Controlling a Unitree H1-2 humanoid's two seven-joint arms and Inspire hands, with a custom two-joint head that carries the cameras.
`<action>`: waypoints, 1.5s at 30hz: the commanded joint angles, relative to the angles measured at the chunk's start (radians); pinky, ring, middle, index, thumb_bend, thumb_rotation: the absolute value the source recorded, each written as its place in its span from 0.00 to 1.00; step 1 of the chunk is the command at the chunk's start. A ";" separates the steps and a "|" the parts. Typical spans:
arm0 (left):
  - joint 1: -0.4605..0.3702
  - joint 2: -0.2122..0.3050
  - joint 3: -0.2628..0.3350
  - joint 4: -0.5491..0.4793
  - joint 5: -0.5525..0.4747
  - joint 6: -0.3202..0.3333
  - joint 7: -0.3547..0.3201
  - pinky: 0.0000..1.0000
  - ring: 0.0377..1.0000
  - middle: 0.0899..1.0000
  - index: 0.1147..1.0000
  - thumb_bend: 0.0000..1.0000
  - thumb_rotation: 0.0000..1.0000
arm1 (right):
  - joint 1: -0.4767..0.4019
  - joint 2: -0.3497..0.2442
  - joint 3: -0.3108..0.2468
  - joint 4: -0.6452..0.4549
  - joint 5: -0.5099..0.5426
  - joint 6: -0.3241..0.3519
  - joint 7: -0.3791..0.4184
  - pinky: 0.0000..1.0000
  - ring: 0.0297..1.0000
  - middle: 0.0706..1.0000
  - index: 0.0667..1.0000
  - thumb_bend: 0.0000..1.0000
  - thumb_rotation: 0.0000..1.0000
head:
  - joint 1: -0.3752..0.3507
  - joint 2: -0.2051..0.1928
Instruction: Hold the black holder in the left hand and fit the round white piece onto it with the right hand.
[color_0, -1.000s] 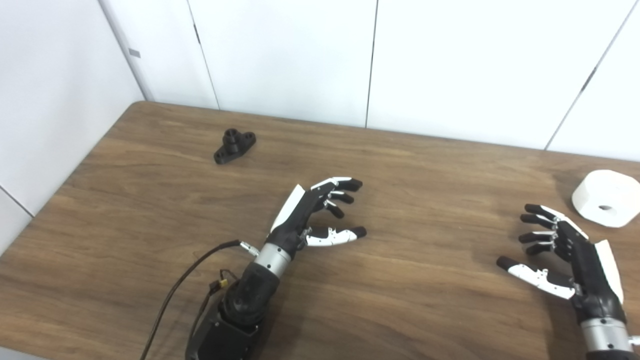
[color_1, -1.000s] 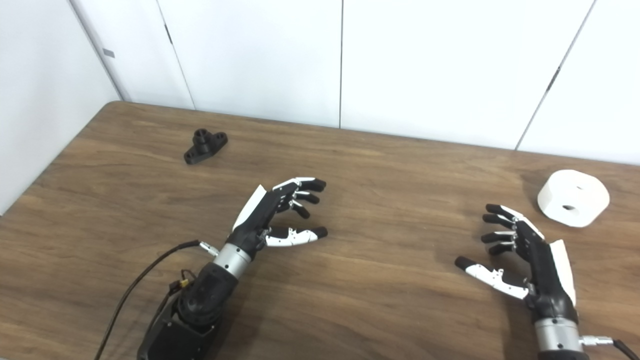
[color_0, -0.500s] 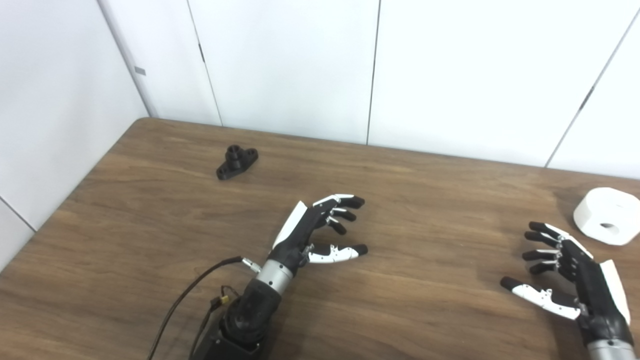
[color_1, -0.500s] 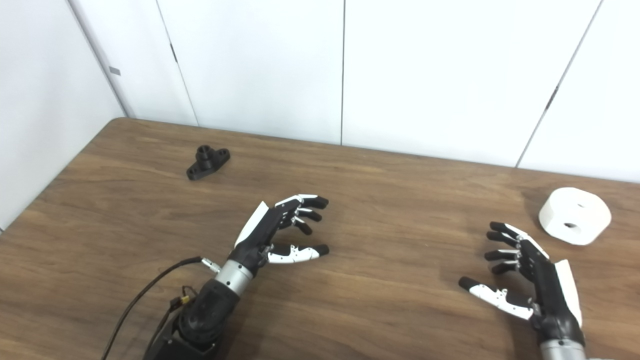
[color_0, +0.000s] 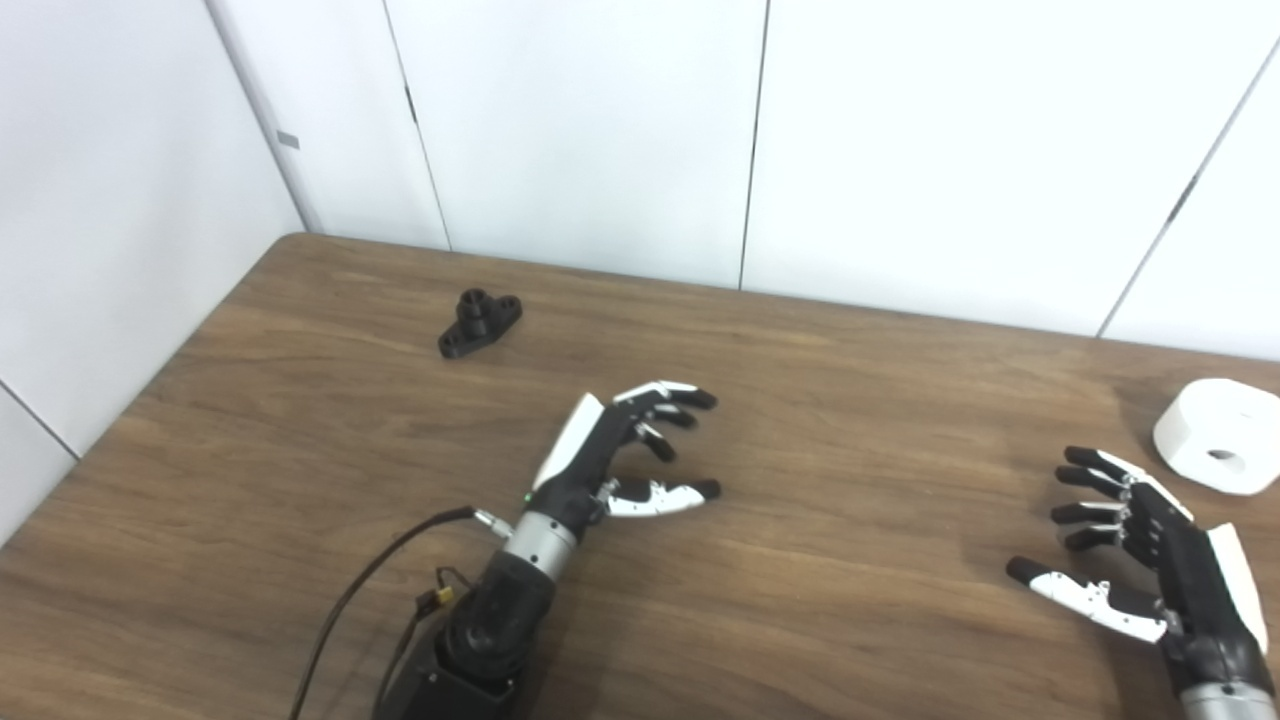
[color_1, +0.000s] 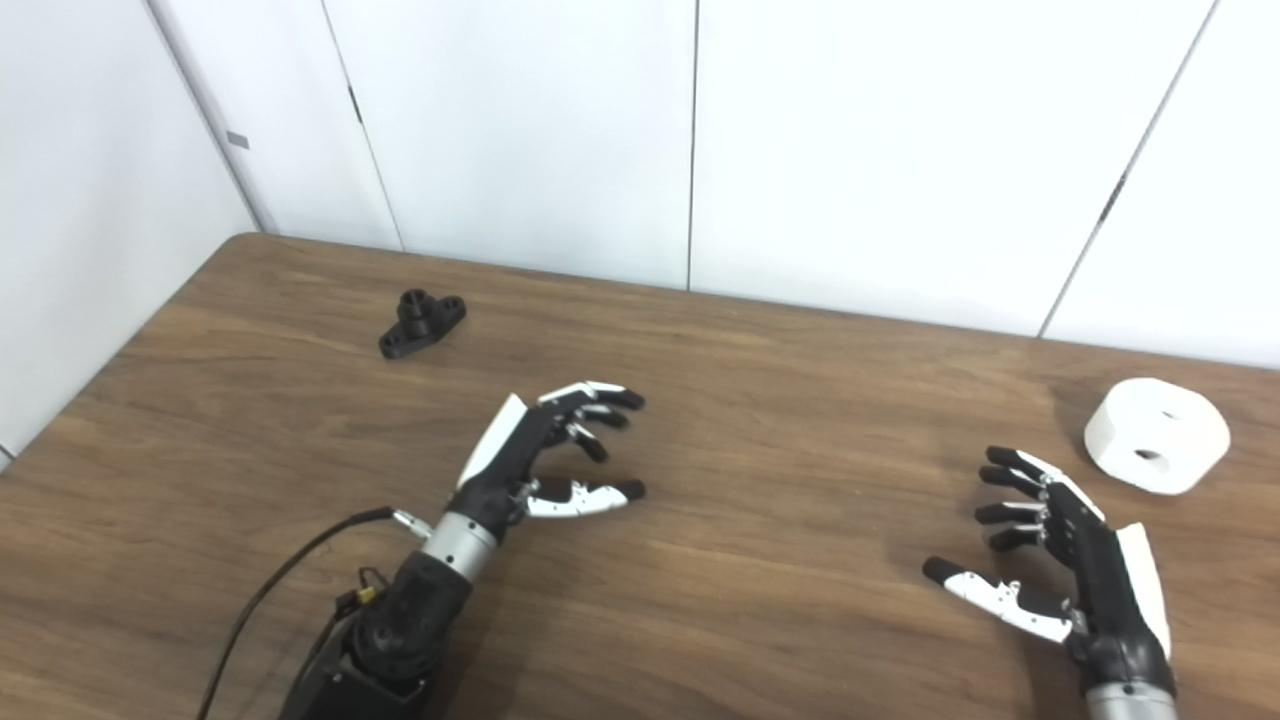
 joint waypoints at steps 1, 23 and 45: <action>-0.053 0.040 0.018 -0.046 0.021 -0.028 0.015 0.65 0.77 0.77 0.66 0.69 0.04 | -0.024 -0.015 -0.011 -0.028 0.013 -0.017 0.000 0.50 0.60 0.72 0.75 0.66 0.13 | 0.002 0.000; -0.127 0.164 0.158 -0.124 0.252 0.137 0.137 0.80 0.92 0.90 0.71 0.75 0.12 | -0.031 -0.025 -0.018 -0.030 0.025 -0.030 0.001 0.48 0.57 0.71 0.75 0.64 0.07 | 0.013 0.003; -0.203 0.245 0.148 -0.001 0.386 0.346 0.182 0.99 1.00 1.00 0.82 0.89 0.26 | -0.021 -0.030 -0.021 -0.046 0.035 -0.017 0.004 0.50 0.59 0.72 0.76 0.62 0.06 | 0.019 0.012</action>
